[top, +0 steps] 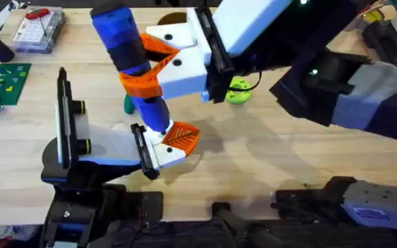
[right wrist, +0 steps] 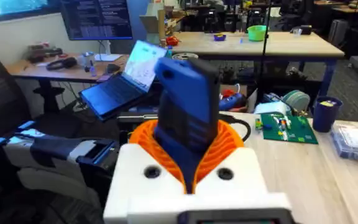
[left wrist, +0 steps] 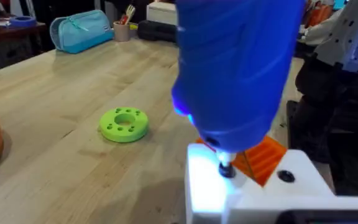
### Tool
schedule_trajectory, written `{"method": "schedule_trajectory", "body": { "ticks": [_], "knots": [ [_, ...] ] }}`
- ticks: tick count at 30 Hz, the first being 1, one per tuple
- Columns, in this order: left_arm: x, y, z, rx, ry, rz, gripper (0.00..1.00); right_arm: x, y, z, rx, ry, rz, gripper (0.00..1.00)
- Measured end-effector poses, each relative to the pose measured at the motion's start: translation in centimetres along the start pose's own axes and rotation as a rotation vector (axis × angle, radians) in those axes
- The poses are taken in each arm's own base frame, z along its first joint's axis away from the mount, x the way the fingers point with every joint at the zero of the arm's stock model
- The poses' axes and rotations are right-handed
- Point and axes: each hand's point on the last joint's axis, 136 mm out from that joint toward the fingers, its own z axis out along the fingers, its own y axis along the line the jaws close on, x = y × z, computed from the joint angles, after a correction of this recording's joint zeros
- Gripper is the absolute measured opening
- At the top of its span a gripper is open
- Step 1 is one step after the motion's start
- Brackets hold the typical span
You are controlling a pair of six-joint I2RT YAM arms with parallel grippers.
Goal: Pick up the gripper from the table and insert it into the empty holder that is missing its gripper. Then pick up a screw, insert it into the mounting hole, and use the screwdriver to tighten it. Finally, clean up the table by picking up the vegetable and placing it into the bucket.
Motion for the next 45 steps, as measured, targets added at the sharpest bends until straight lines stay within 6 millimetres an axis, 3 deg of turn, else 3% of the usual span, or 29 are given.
{"method": "schedule_trajectory", "body": {
  "ticks": [35, 45],
  "knots": [
    [0.1, 0.0, 0.0, 0.004, 0.002, -0.006, 0.004, 0.2, 2.1, 0.5, -0.083, 0.005, -0.085, 0.026],
    [0.1, 0.0, 0.0, 0.004, 0.003, -0.011, 0.004, 0.4, 1.7, 0.3, -0.05, 0.022, -0.086, 0.026]
  ]
}}
